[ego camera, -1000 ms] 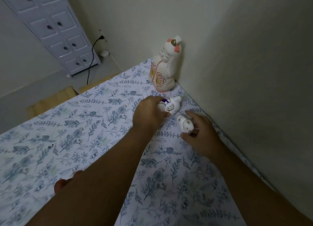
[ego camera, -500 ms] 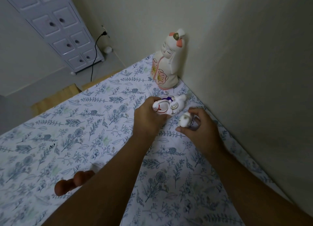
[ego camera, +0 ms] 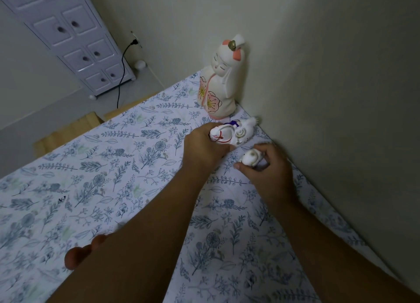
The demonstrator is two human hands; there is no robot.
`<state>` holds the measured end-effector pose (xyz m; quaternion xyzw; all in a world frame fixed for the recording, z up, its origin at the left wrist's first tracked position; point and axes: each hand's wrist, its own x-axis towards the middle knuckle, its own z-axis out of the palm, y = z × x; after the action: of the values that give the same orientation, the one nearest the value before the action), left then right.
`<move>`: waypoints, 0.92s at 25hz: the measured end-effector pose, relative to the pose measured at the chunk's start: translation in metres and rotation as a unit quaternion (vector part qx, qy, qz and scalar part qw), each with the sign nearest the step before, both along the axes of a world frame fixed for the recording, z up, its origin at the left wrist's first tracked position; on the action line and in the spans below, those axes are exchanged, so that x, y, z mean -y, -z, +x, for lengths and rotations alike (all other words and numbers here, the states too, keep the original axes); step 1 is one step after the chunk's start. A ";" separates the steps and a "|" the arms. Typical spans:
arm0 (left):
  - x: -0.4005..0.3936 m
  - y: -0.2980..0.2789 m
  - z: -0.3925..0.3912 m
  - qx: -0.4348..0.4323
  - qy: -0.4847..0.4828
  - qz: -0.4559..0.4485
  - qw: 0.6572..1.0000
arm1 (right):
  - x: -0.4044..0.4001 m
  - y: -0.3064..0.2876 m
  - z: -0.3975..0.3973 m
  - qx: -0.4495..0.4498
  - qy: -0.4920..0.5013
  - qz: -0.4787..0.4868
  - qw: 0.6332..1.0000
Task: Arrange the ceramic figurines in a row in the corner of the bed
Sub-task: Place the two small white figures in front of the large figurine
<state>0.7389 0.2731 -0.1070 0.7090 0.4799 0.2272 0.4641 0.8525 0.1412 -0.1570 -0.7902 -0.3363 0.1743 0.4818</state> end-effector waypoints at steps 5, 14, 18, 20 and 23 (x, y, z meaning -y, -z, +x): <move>0.011 0.000 -0.009 0.008 0.005 -0.007 1.000 | 0.006 -0.002 -0.013 0.034 0.035 -0.001 0.999; 0.024 0.001 -0.015 0.025 0.001 -0.001 1.000 | 0.023 -0.006 -0.027 0.016 0.022 0.000 1.000; 0.025 -0.003 -0.014 0.015 0.004 -0.008 1.000 | 0.024 -0.009 -0.025 -0.023 0.008 -0.018 1.000; 0.028 -0.006 -0.021 0.004 0.004 -0.024 1.000 | 0.025 -0.014 -0.026 -0.019 0.000 -0.039 0.999; 0.041 -0.014 -0.047 -0.029 -0.008 -0.019 0.999 | 0.031 -0.027 -0.033 0.018 -0.005 -0.080 0.997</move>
<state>0.6918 0.2318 -0.0927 0.7026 0.5031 0.2008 0.4615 0.8195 0.1106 -0.1296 -0.8275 -0.3339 0.1885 0.4103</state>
